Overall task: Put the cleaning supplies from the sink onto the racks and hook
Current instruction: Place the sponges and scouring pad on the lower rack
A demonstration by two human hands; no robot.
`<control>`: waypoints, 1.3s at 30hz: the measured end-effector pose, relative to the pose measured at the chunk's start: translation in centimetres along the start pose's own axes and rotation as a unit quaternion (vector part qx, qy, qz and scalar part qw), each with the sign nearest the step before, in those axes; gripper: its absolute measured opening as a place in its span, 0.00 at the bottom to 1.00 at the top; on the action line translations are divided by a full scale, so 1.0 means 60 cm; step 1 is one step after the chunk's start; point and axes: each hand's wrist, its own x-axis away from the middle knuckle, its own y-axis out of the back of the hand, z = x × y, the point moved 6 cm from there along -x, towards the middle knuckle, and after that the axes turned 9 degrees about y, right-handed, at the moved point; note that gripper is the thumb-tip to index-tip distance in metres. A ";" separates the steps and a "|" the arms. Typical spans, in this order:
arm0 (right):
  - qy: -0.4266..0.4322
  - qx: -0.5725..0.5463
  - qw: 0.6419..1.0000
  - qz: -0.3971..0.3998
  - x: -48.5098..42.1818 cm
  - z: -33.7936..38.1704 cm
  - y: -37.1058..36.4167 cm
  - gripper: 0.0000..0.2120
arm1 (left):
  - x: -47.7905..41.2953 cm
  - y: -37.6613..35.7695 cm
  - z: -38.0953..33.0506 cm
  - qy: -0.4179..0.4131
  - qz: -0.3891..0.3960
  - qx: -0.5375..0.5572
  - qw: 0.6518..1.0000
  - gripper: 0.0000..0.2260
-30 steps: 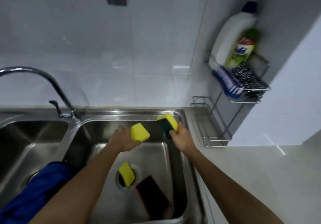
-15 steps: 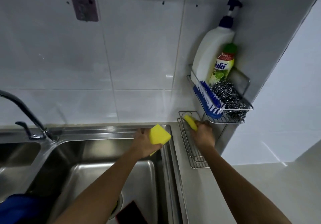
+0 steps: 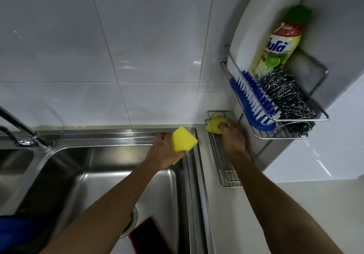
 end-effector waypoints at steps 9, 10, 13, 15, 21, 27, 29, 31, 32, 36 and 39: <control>0.065 0.074 0.995 -0.031 0.004 -0.007 -0.021 0.21 | -0.015 -0.019 0.004 -0.011 -0.001 -0.011 1.000 0.36; 0.063 0.071 0.995 -0.035 0.007 -0.010 -0.020 0.20 | -0.015 -0.022 0.005 -0.011 0.001 -0.008 1.000 0.36; 0.073 0.103 0.992 -0.027 0.014 -0.015 -0.014 0.21 | -0.016 -0.029 0.005 -0.013 0.007 -0.006 1.000 0.37; 0.072 0.107 0.991 -0.018 0.014 -0.015 -0.013 0.23 | -0.017 -0.033 0.006 -0.016 0.011 -0.009 1.000 0.37; 0.057 0.126 0.990 0.037 -0.004 -0.003 -0.024 0.21 | -0.017 -0.032 0.000 -0.031 0.003 -0.009 0.999 0.36; -0.019 0.000 1.000 0.024 0.008 -0.026 -0.019 0.20 | -0.026 0.005 -0.036 -0.053 -0.033 0.018 0.998 0.39; -0.037 -0.027 0.998 0.050 0.024 -0.020 -0.008 0.20 | -0.025 0.009 -0.064 -0.076 -0.043 -0.002 0.996 0.38; -0.021 0.018 0.998 0.059 0.050 -0.011 0.006 0.20 | -0.020 0.005 -0.100 -0.105 -0.036 -0.021 0.994 0.37; -0.018 0.007 0.998 0.060 0.066 -0.008 0.011 0.19 | -0.016 0.001 -0.120 -0.121 -0.031 -0.026 0.992 0.37; -0.010 -0.015 0.995 0.100 0.140 -0.010 0.021 0.10 | -0.007 -0.029 -0.199 -0.163 0.005 -0.018 0.986 0.34; 0.006 0.035 0.993 0.109 0.188 -0.017 0.014 0.14 | -0.006 -0.061 -0.250 -0.201 0.051 -0.011 0.978 0.32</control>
